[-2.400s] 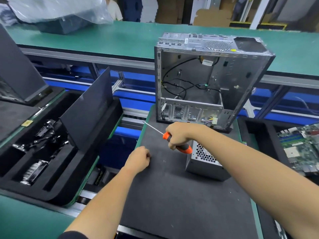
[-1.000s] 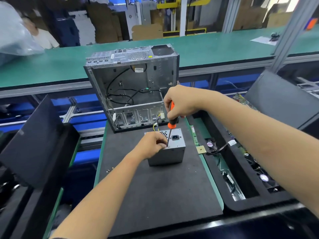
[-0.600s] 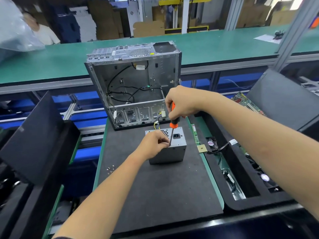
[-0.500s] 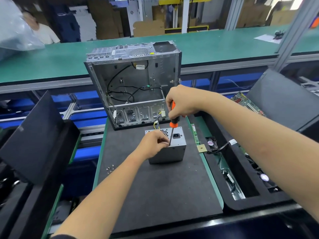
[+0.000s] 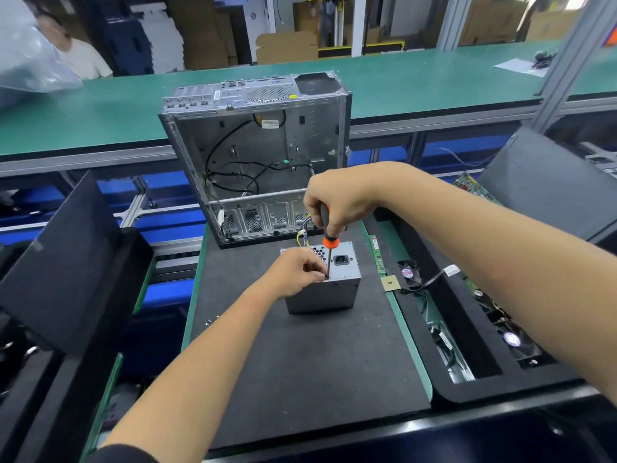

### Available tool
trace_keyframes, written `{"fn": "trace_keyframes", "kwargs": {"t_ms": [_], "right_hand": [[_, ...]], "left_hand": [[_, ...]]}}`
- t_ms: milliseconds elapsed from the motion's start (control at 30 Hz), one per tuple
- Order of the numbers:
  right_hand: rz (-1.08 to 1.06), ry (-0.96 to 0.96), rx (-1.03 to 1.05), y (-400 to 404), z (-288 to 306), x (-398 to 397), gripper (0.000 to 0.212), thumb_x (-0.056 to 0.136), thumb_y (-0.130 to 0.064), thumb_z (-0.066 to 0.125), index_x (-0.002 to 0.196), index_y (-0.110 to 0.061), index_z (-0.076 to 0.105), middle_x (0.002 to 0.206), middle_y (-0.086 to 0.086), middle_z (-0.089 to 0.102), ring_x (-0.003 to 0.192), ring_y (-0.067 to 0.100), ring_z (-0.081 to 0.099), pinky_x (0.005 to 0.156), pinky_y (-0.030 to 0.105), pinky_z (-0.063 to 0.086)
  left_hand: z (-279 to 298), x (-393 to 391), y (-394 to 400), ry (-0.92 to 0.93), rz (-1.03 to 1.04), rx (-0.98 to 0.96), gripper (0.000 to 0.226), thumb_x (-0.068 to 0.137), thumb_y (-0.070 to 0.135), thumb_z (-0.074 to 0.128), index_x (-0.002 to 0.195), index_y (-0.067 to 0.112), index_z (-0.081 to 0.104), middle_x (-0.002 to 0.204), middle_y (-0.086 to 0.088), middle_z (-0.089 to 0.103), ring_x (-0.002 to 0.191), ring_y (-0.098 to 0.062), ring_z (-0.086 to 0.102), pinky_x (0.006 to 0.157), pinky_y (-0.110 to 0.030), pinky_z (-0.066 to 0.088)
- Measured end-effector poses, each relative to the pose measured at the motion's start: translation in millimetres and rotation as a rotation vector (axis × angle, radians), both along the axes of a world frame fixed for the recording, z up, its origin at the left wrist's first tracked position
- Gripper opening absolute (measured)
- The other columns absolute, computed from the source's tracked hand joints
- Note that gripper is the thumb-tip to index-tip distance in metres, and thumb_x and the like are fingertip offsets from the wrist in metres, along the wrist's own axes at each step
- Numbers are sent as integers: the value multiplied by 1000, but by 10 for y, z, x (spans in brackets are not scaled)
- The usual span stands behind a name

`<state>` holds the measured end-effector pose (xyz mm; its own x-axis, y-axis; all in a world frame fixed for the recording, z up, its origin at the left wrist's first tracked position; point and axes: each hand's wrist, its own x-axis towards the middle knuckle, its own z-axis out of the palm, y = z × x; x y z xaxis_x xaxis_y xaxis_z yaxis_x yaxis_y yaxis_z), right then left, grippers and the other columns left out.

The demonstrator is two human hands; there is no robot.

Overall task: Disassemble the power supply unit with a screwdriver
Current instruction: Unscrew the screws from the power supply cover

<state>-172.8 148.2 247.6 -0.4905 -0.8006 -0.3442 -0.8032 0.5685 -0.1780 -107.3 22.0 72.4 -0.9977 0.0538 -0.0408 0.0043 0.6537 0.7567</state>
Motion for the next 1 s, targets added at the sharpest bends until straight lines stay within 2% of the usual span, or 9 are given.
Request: {"fn": "trace_keyframes", "kwargs": {"t_ms": [167,267,400,533,633,767,867,933,1000], "right_hand": [[-72,43,52,-75,7,55,8,83,-18,63,82,-11,60,54,-4,65,47,16,67,55,24,49],[-159,106,159,-84,34,82,30,90,-31,48,76,-6,58,48,7,65,36,19,61,48,24,47],[-138,83,213,-108,34,99,32,94,-24,38,72,-7,53,38,4,57,38,23,53,45,22,40],[97,176,192,-25,63,121,8,90,-23,59,90,-15,62,75,-3,65,74,19,60,54,25,40],[224,219,105,39,97,123,20,79,-7,67,94,-20,66,92,-4,64,83,17,57,57,23,41],[156,135,91,36,95,144,14,80,-14,67,92,-19,62,91,-1,67,80,19,65,62,27,50],[-9,59,102,20,67,153,32,94,-44,48,90,-13,56,80,5,71,49,19,68,57,30,51],[-9,150,146,-14,60,171,43,99,-39,31,81,-7,54,68,11,69,41,20,63,54,29,46],[83,235,142,-38,12,180,33,99,-29,33,83,-8,53,71,11,68,58,24,64,52,30,41]], "left_hand": [[17,2,-8,-18,-2,-11,7,79,6,72,81,13,73,81,4,63,67,-3,53,65,-14,42],[21,16,-14,-12,-3,-5,12,78,6,73,77,17,70,78,7,62,62,3,51,63,-11,41],[20,16,-20,-4,-4,2,14,78,5,74,76,18,70,77,8,62,60,6,52,60,-7,41],[28,8,-9,-11,2,0,8,78,4,73,80,11,71,80,2,64,63,0,53,63,-13,45],[58,16,0,-14,-13,-15,5,78,2,72,81,6,71,77,3,63,62,1,53,61,-8,42],[96,26,25,-33,-17,-38,5,79,1,71,81,5,70,76,2,64,63,-1,52,60,-7,41],[109,26,41,-54,-21,-50,6,80,2,70,80,8,69,75,1,62,61,-2,50,58,-7,40],[121,26,51,-59,-19,-58,11,80,1,69,77,11,67,73,1,60,59,-1,49,55,-7,39],[132,22,55,-66,-25,-67,14,80,0,68,74,12,65,69,3,58,56,0,47,53,-6,38]]}}
